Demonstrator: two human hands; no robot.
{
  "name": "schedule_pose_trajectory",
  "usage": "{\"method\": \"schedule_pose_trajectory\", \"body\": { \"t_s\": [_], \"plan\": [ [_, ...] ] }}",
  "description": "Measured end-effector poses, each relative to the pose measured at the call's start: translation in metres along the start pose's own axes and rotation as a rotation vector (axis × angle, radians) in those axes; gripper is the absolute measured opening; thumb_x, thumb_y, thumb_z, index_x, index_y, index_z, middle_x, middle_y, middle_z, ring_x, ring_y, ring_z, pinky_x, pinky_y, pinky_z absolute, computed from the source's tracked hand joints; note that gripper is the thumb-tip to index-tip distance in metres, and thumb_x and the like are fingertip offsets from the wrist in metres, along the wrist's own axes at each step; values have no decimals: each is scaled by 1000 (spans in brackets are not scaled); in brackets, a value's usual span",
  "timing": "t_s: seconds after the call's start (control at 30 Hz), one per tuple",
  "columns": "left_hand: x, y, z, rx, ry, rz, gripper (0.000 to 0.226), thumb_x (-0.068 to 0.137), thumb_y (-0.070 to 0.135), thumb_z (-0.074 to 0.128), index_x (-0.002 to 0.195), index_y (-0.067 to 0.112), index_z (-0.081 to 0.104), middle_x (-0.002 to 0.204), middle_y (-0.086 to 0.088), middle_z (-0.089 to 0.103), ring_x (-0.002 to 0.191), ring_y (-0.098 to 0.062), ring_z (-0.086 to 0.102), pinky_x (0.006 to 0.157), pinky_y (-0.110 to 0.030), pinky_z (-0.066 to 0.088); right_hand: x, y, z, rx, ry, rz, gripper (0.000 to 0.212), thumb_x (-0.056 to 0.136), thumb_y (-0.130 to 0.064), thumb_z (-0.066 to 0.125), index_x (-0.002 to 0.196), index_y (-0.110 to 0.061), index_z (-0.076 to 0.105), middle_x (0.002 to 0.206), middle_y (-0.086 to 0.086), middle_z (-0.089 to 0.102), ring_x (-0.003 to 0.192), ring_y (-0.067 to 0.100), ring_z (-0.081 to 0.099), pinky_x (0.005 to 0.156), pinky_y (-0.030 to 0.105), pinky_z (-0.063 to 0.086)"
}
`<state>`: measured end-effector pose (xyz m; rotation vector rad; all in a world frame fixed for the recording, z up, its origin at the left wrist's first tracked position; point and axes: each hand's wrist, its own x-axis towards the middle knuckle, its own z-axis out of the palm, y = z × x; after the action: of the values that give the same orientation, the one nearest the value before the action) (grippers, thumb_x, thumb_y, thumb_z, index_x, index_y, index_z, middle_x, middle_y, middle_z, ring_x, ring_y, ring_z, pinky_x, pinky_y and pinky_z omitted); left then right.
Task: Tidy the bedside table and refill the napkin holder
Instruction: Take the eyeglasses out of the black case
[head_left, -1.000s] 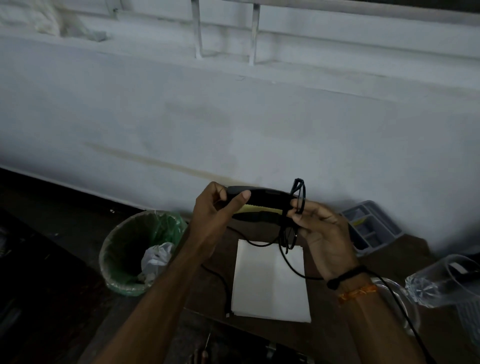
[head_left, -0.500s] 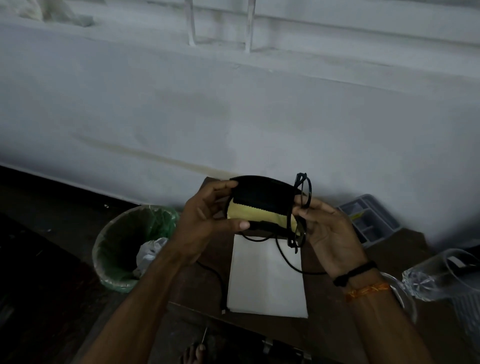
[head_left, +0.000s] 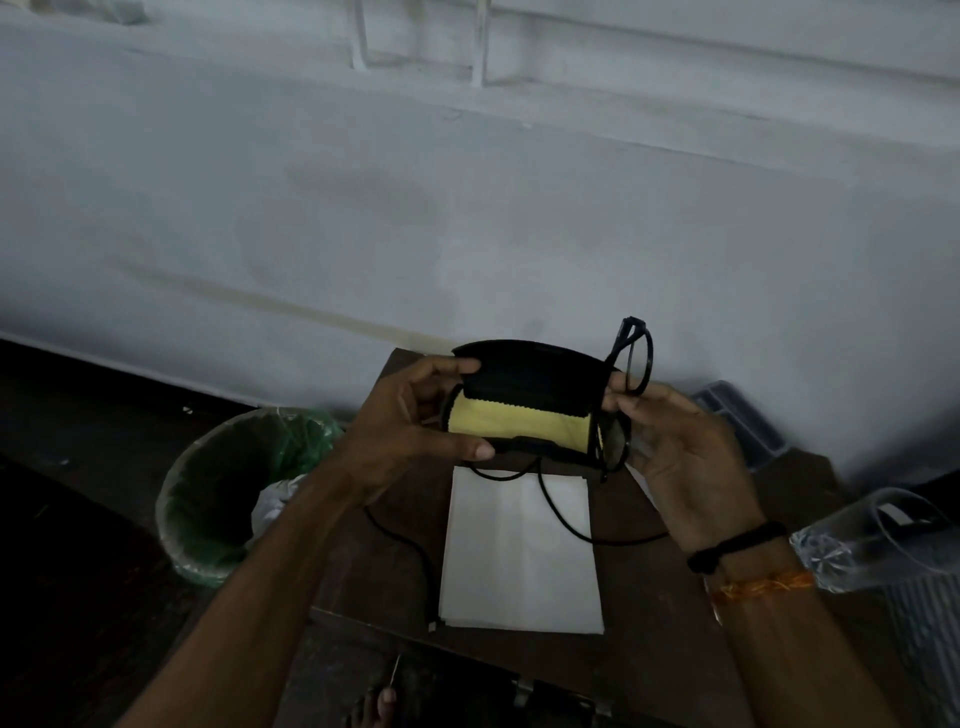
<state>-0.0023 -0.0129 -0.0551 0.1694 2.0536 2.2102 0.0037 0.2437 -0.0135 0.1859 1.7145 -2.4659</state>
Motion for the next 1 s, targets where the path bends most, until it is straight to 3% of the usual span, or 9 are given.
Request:
{"method": "schedule_pose_trajectory", "body": {
  "t_s": [0.1,0.2,0.27,0.33,0.4,0.47,0.7,0.83,1.0],
  "plan": [
    [1,-2,-1,15,5,-3,83,51,-11,88,126,12,59,121,-15,66,114,-27,64,88,-42,57,0,-12,-3,-38,117,-115,35,68,-22,68,101,-10,71,100,8,72,94,22,65,84,31,51],
    [1,-4,2,33,12,13,84,50,-10,89,125,13,60,123,-12,65,117,-23,62,88,-36,56,-4,-20,0,-183,179,-360,31,68,-26,79,98,-17,75,101,4,75,100,20,68,87,31,51],
    [2,-4,5,37,5,18,84,50,-12,89,125,13,60,124,-7,65,119,-18,60,88,-34,55,-8,-18,8,-407,160,-547,21,79,-14,73,99,-19,75,93,-4,76,95,19,70,85,31,53],
    [2,-3,9,14,-9,18,84,50,-15,87,125,10,59,125,-6,64,119,-17,60,88,-35,56,-9,-10,15,-697,117,-699,23,82,-15,69,99,-29,73,89,-13,73,94,19,67,84,33,52],
    [2,-2,13,-6,-26,18,83,50,-17,86,125,9,59,125,-10,64,118,-22,60,87,-37,57,-7,0,20,-952,100,-787,26,81,-16,68,100,-33,73,88,-18,69,93,15,61,84,25,46],
    [2,-1,17,-19,-40,13,83,50,-17,86,124,11,59,123,-12,65,117,-26,62,84,-39,57,-4,11,21,-1102,113,-787,25,80,-16,67,101,-26,76,87,-11,71,93,17,57,82,18,43],
    [2,0,24,-52,-57,15,83,51,-21,83,125,9,59,121,-12,67,113,-28,64,85,-39,58,0,27,18,-1358,136,-771,25,79,-20,63,98,-21,79,84,-7,74,86,23,51,70,34,48],
    [1,0,26,-71,-53,23,81,52,-21,82,124,7,59,120,-11,68,115,-29,63,88,-40,57,0,30,22,-1340,111,-780,24,79,-15,66,99,-19,79,85,-6,74,85,20,48,68,30,47],
    [1,1,24,-111,-56,24,80,54,-19,83,126,3,56,123,-17,66,118,-36,60,93,-50,54,-1,28,23,-1309,37,-780,32,82,-21,53,102,-20,78,87,-8,73,86,19,47,70,28,45]
  ]
}}
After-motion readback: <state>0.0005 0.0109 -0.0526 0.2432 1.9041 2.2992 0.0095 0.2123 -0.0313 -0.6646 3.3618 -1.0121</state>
